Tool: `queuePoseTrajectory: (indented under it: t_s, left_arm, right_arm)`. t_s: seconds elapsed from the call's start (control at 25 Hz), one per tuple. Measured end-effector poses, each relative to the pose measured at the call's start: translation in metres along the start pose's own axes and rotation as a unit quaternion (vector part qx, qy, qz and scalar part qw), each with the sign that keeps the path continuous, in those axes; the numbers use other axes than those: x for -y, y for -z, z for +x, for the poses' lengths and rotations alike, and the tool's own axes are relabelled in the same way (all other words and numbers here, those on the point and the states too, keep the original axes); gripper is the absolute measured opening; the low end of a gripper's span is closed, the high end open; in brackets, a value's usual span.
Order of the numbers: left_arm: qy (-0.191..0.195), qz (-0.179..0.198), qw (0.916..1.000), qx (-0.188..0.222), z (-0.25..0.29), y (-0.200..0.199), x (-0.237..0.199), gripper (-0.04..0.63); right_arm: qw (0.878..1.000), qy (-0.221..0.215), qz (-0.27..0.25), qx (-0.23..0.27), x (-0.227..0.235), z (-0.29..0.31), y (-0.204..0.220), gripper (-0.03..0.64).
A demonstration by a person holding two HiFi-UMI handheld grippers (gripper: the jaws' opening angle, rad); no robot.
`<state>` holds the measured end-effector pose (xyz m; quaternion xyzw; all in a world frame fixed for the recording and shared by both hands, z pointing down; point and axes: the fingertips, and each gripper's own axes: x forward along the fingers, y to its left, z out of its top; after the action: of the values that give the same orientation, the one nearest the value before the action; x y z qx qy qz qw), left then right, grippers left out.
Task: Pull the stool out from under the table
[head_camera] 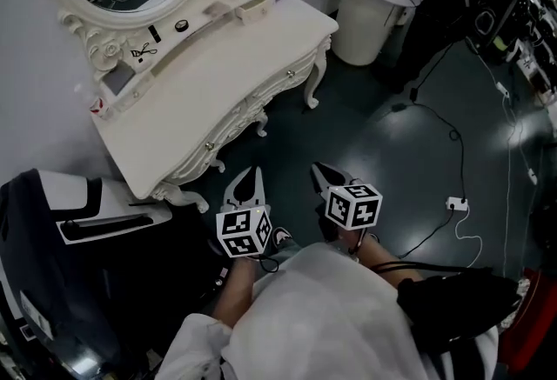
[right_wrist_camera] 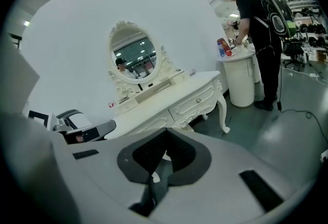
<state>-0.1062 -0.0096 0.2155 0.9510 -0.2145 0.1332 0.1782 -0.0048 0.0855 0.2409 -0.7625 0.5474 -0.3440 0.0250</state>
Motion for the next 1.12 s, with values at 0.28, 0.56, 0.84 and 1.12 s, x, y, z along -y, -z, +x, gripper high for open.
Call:
queuePoseTrajectory:
  t_s: [0.28, 0.56, 0.84, 1.12]
  left_arm:
    - [-0.02, -0.001, 0.9998, -0.011, 0.013, -0.002, -0.014, 0.011]
    - [-0.067, -0.019, 0.9974, -0.017, 0.024, 0.002, -0.03, 0.011]
    - [-0.167, -0.058, 0.9842, 0.005, 0.058, -0.013, -0.048, 0.011]
    - [-0.25, -0.091, 0.963, 0.039, 0.111, -0.04, -0.033, 0.01]
  right_arm:
    - [1.0, -0.013, -0.004, -0.026, 0.004, 0.034, -0.012, 0.0]
    - [0.997, -0.049, -0.024, -0.055, 0.007, 0.078, -0.024, 0.0]
    - [0.987, -0.114, -0.067, -0.086, 0.026, 0.129, -0.071, 0.0]
    - [0.975, -0.16, -0.109, -0.113, 0.082, 0.167, -0.131, 0.0]
